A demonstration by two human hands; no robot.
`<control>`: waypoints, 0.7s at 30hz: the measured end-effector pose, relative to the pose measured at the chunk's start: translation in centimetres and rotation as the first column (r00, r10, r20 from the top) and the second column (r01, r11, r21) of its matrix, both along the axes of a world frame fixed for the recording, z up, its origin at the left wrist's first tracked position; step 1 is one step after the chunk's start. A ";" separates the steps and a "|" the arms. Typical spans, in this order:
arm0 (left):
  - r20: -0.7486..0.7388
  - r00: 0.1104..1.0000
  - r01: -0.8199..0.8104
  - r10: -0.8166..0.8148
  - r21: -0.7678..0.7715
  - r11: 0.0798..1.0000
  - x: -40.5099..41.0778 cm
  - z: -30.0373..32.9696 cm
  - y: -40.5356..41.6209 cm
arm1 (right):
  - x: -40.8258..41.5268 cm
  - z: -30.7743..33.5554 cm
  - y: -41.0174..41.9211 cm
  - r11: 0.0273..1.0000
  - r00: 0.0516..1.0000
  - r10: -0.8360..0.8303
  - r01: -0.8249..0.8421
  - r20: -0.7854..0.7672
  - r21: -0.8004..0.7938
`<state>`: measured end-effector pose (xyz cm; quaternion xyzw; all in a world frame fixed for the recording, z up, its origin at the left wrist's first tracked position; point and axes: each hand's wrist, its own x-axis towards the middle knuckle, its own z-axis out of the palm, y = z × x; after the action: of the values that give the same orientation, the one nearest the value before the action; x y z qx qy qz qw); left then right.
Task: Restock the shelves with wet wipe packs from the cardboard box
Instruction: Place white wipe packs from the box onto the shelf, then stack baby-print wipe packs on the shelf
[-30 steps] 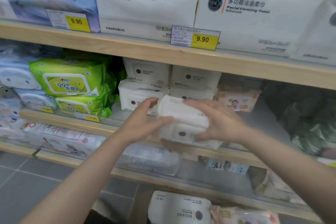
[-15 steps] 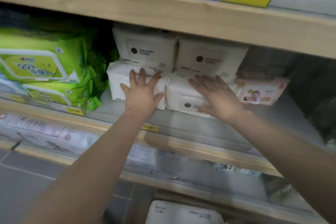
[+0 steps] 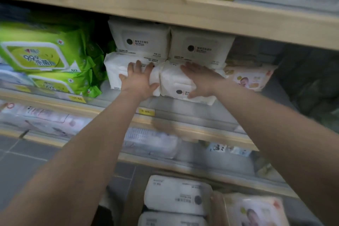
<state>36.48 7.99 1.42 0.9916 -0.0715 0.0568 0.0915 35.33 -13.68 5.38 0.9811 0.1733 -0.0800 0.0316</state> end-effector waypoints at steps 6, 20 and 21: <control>0.074 0.986 0.162 -0.149 -0.224 0.961 -10.3 -1.0 0.4 | -7.2 1.6 0.8 0.990 0.992 0.102 -0.108 0.073 0.087; -0.357 0.827 0.345 -0.435 -0.289 0.893 -29.0 -13.2 -6.8 | -29.5 -8.5 -11.2 0.951 0.951 -0.188 0.240 -0.246 0.198; -0.392 0.807 0.368 -0.442 -0.251 0.895 -29.4 -13.8 -7.4 | -30.3 -9.0 -11.9 0.935 0.939 -0.219 0.279 -0.266 0.216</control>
<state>7.09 0.59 -12.34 0.9291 -0.2545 -0.1836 0.1956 5.03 -25.61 -3.62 0.9745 0.0581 -0.1779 -0.1242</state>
